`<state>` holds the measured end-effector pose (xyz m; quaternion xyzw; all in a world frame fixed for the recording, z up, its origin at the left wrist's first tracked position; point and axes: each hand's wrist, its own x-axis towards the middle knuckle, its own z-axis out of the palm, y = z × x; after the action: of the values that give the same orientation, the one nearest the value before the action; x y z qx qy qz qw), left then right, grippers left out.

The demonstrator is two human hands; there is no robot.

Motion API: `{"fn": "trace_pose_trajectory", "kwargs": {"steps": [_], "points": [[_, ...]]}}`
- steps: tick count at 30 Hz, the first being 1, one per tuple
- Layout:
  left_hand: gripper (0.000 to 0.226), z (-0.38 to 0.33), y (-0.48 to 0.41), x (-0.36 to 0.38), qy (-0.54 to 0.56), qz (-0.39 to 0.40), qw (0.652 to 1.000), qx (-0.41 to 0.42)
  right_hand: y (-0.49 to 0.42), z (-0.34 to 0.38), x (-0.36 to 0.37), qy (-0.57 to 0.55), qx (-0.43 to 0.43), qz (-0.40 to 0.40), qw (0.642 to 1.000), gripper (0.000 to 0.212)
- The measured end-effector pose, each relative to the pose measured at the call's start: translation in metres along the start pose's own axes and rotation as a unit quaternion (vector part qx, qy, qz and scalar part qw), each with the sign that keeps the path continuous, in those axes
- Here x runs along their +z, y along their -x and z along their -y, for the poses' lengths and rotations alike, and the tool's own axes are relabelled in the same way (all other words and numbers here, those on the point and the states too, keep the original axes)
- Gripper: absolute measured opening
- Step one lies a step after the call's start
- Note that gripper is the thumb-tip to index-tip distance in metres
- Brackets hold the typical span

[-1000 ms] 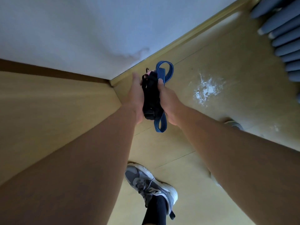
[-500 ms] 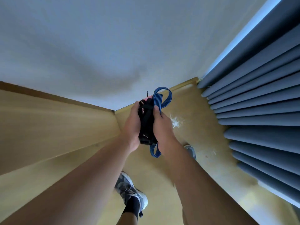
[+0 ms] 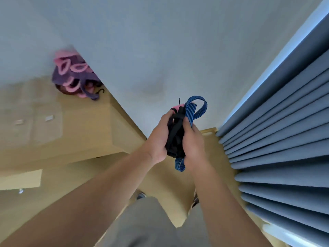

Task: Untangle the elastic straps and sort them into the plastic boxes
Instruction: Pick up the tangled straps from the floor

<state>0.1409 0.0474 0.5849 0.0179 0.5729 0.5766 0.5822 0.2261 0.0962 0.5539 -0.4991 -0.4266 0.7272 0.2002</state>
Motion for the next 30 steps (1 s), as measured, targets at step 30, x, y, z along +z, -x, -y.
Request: {"fn": "trace_pose_trajectory", "kwargs": {"steps": [30], "points": [[0.076,-0.119,0.103,-0.259,0.170,-0.166,0.966,0.104,0.063,0.012,0.316,0.180,-0.047,0.184,0.965,0.028]]}}
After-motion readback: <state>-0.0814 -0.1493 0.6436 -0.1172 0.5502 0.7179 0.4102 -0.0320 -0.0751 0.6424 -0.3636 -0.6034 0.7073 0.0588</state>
